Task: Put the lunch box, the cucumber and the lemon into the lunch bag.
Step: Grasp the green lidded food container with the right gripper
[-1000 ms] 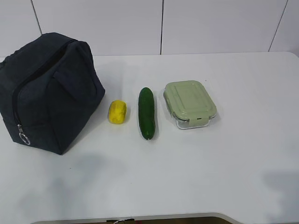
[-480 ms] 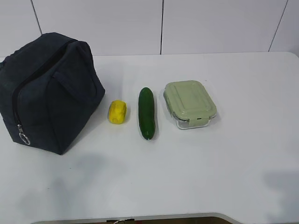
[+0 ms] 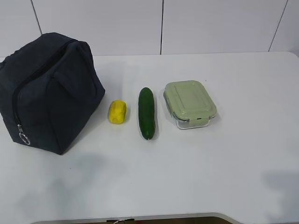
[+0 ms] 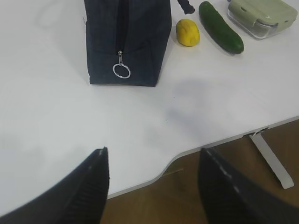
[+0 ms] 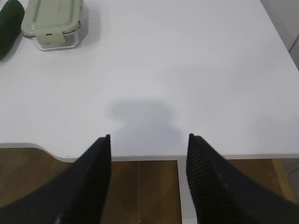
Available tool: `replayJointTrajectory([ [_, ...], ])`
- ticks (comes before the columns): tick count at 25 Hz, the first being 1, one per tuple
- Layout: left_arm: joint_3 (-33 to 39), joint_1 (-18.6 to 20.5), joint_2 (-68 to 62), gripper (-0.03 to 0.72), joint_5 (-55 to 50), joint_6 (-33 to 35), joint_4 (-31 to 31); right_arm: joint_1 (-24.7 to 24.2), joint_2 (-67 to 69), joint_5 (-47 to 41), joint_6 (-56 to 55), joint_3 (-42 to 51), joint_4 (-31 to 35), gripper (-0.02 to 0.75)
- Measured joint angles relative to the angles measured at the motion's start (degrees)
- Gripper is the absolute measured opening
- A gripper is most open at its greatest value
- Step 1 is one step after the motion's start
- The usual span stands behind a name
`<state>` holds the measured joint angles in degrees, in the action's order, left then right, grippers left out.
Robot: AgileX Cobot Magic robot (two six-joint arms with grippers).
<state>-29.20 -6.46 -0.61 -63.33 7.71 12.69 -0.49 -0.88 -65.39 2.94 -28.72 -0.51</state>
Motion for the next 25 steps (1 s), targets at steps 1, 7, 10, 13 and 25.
replayJointTrajectory([
  [1, 0.0, 0.0, 0.0, 0.436, 0.0, 0.0, 0.0, 0.0, 0.0, 0.0, 0.0, 0.0, 0.0, 0.419],
  [7, 0.0, 0.0, 0.0, 0.434, 0.0, 0.0, 0.0, 0.0, 0.0, 0.0, 0.0, 0.0, 0.0, 0.419],
  [10, 0.0, 0.0, 0.0, 0.432, 0.0, 0.0, 0.0, 0.0, 0.0, 0.7, 0.1, -0.3, -0.1, 0.419],
  [13, 0.0, 0.0, 0.0, 0.431, 0.0, 0.0, 0.0, 0.0, 2.3, 2.7, 0.1, -1.7, 1.2, 0.445],
  [25, 0.0, 0.0, 0.0, 0.431, 0.0, 0.0, 0.0, 0.0, 37.0, 7.1, 7.7, -17.9, 16.5, 0.514],
])
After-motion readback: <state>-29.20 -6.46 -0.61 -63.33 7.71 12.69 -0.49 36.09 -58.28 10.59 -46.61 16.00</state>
